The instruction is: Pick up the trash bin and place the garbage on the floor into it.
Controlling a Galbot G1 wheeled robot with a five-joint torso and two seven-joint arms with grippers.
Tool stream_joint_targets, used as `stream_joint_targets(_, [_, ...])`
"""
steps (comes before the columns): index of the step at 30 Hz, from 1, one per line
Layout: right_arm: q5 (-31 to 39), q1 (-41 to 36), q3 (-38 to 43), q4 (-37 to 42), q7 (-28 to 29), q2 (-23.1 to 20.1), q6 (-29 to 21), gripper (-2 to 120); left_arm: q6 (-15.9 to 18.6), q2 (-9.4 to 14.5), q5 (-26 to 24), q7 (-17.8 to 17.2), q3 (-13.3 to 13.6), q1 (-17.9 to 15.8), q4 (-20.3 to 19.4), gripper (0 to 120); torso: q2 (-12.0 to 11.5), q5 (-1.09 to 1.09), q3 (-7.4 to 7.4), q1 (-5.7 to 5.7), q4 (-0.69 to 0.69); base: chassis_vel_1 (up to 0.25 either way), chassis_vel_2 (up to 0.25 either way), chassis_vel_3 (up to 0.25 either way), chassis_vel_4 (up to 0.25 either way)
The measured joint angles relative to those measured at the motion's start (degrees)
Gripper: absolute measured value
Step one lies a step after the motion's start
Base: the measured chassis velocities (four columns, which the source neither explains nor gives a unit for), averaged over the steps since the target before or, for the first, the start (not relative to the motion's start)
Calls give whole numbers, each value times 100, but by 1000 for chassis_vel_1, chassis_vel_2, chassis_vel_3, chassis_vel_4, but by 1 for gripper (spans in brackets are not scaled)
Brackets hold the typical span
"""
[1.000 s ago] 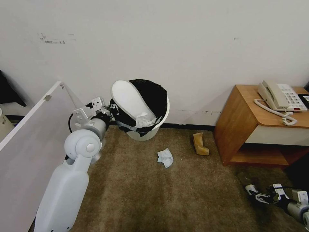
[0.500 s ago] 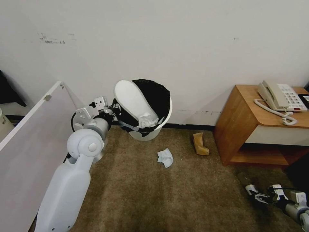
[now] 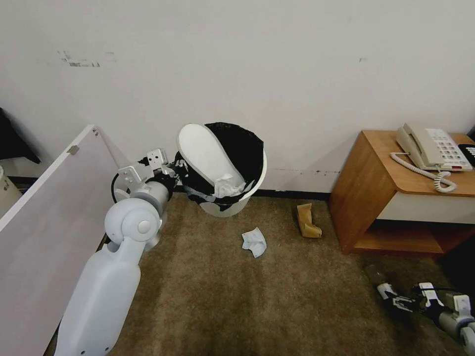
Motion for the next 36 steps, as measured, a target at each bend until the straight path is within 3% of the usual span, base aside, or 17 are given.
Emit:
stream_joint_targets(1, [0, 0, 0, 0, 0, 0, 0, 85, 0, 0, 0, 0, 0, 0, 0, 4, 0, 0, 0, 0, 0, 0, 0, 0, 0])
stream_joint_targets(6, [-81, 9, -2, -21, -20, 5, 21, 61, 0, -3, 3, -3, 0, -10, 0, 4, 0, 0, 0, 0, 0, 0, 0, 0, 0])
stream_joint_targets(9, [-96, 10, -2, -23, -29, 5, 21, 56, 0, -4, 3, -3, 0, -13, 0, 4, 0, 0, 0, 0, 0, 0, 0, 0, 0])
stream_joint_targets(11, [-140, 10, -2, -25, -45, 4, 21, 42, 0, -5, 4, -4, 0, -15, 0, 4, 0, 0, 0, 0, 0, 0, 0, 0, 0])
stream_joint_targets(18, [-247, 43, -22, -52, -46, 50, 14, 23, 0, -13, 5, -4, 2, -16, 2, 4, 0, -1, 0, 0, 0, 0, 0, 0, 0])
stream_joint_targets(21, [-340, 88, -35, -93, -87, 93, 37, 7, -2, -1, 7, -4, 1, -9, 4, 4, 0, -1, 0, 0, 0, 0, 0, 0, 0])
stream_joint_targets(24, [-415, 104, -36, -129, -198, 102, 129, 0, -2, 9, 7, -3, -2, -6, 4, 4, 0, -1, 0, 0, 0, 0, 0, 0, 0])
stream_joint_targets(26, [-447, 107, -34, -137, -234, 103, 157, 2, -2, 12, 7, -3, -2, -6, 4, 4, 0, -1, 0, 0, 0, 0, 0, 0, 0])
stream_joint_targets(28, [-506, 124, -33, -140, -219, 102, 162, 17, -4, 9, 7, 0, -5, -6, 6, 4, 0, -1, 0, 0, 0, 0, 0, 0, 0])
stream_joint_targets(36, [-605, 210, -44, -228, -182, 122, 158, 42, -9, -10, 13, 8, 24, -12, 29, 4, 0, 1, 0, 0, 1, 0, 0, 0, 0])
